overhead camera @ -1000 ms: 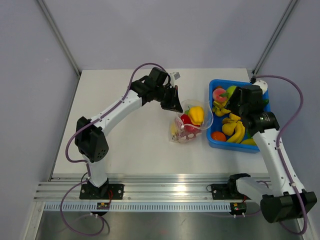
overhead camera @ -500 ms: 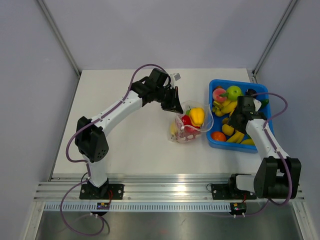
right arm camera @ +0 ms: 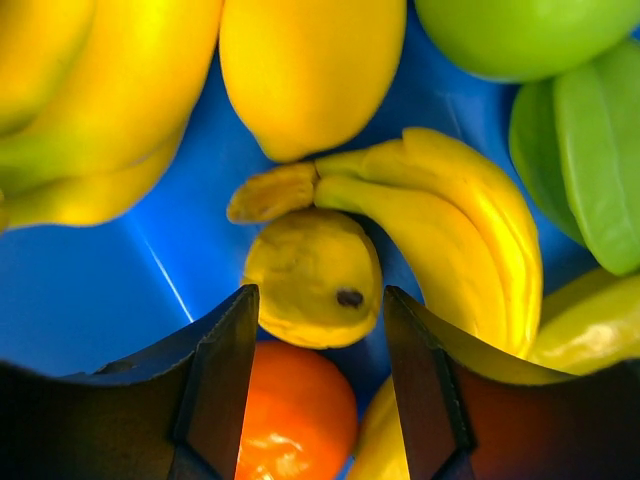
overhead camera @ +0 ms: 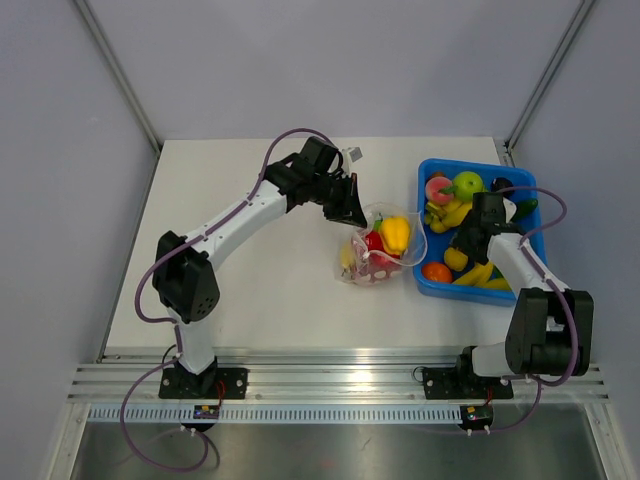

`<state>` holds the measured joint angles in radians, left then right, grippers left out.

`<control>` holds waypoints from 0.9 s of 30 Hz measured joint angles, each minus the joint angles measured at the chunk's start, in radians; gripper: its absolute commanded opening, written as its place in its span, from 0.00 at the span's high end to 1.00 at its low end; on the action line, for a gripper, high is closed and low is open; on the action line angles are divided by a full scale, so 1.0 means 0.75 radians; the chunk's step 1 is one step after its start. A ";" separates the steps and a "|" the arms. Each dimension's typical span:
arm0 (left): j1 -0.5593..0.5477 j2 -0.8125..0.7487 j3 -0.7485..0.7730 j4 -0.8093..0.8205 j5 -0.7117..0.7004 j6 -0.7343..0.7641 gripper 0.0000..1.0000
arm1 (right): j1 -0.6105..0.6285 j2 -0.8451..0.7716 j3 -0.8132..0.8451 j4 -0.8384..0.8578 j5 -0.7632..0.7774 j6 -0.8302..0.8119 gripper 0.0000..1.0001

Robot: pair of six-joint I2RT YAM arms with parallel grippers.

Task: Place the food in the zip-top bag and seal the zipper
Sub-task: Pick up the fake fruit from the bin.

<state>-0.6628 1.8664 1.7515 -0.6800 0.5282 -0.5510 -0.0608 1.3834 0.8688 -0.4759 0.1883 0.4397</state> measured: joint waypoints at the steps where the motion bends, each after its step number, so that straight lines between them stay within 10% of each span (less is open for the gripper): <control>1: 0.000 0.002 0.001 -0.001 0.000 -0.001 1.00 | 0.000 0.009 0.000 0.016 0.000 0.000 0.41; 9: 0.000 0.004 0.007 -0.006 -0.001 0.000 1.00 | 0.000 0.048 -0.001 0.090 0.000 -0.009 0.87; 27: 0.000 0.029 0.031 -0.007 0.035 -0.010 1.00 | 0.003 -0.425 0.385 -0.253 -0.083 -0.103 0.99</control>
<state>-0.6628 1.8881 1.7748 -0.6853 0.5541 -0.5587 -0.0586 1.0645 1.1572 -0.6655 0.1261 0.3622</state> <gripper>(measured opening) 0.005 0.241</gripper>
